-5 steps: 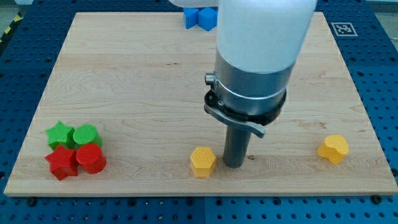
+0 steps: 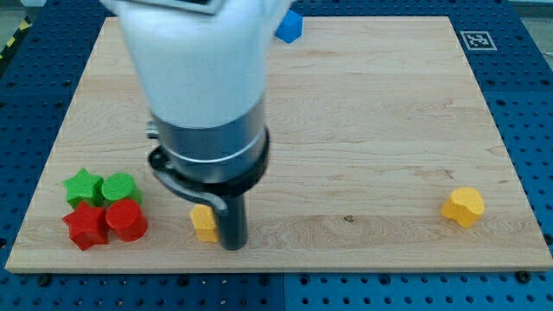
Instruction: Move the yellow hexagon close to the red circle
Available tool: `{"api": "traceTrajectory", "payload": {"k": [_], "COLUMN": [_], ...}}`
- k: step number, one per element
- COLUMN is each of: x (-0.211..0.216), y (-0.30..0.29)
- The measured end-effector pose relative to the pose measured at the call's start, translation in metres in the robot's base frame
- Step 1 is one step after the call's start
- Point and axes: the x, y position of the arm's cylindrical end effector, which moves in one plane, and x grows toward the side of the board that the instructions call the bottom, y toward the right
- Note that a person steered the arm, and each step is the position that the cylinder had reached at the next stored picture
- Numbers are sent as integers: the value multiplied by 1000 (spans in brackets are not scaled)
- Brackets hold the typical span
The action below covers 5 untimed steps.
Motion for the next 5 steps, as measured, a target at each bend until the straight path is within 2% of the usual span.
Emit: {"api": "traceTrajectory", "payload": {"k": [2, 3, 4, 5], "x": [-7, -7, -6, -4], "y": [-65, -65, -13, 86]}}
